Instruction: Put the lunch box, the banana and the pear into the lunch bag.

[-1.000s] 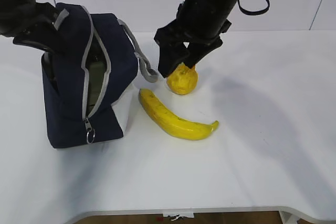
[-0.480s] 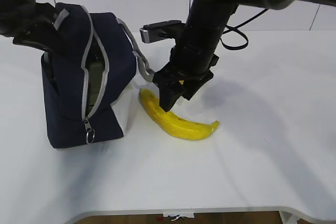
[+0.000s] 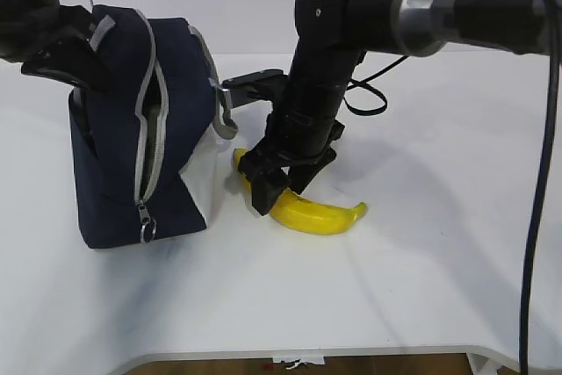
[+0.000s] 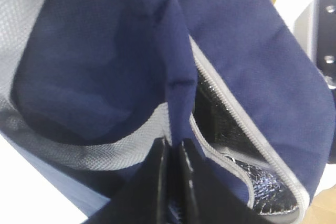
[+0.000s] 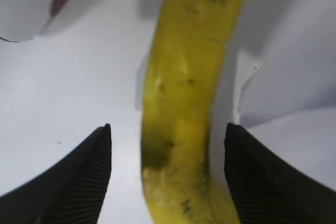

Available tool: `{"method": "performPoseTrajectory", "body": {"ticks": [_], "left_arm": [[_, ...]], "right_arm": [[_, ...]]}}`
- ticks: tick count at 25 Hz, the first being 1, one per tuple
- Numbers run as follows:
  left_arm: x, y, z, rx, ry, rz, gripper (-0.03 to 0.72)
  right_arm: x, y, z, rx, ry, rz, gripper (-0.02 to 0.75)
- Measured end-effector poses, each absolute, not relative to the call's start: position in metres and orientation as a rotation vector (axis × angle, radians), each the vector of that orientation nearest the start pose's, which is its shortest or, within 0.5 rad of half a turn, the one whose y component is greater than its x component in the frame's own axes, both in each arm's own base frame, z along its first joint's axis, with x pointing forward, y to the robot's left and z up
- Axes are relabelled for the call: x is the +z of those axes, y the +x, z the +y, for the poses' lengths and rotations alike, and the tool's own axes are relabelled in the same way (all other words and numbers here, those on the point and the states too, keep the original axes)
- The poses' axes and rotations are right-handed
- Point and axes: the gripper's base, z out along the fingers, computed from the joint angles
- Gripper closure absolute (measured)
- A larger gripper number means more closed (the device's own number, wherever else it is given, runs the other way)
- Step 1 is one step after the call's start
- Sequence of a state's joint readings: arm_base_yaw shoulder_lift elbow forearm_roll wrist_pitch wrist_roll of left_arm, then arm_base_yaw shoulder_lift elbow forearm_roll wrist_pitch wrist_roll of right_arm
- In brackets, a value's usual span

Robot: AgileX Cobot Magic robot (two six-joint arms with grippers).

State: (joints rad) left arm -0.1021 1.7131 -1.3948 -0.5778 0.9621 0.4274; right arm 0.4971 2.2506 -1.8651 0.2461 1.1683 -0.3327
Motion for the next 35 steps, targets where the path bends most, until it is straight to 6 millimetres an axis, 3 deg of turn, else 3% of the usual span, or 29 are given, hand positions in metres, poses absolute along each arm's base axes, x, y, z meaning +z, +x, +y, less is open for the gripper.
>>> {"method": "performPoseTrajectory", "body": {"ticks": [9,17,30,35], "left_arm": [[0.288,0.358,-0.077,-0.625,0.374,2.599,0.690],[0.288,0.358,-0.077,-0.622,0.375,2.600,0.690],[0.288,0.358,-0.077,-0.622,0.375,2.600,0.690],[0.288,0.358,-0.077,-0.622,0.375,2.600,0.690]], "right_arm": [[0.161,0.400,0.238,0.313,-1.131,2.855,0.246],[0.161,0.397,0.236,0.314,-1.153,2.890,0.445],[0.162,0.397,0.236,0.304,-1.046,2.939,0.454],[0.173,0.392,0.230,0.267,-0.973,2.964,0.454]]}}
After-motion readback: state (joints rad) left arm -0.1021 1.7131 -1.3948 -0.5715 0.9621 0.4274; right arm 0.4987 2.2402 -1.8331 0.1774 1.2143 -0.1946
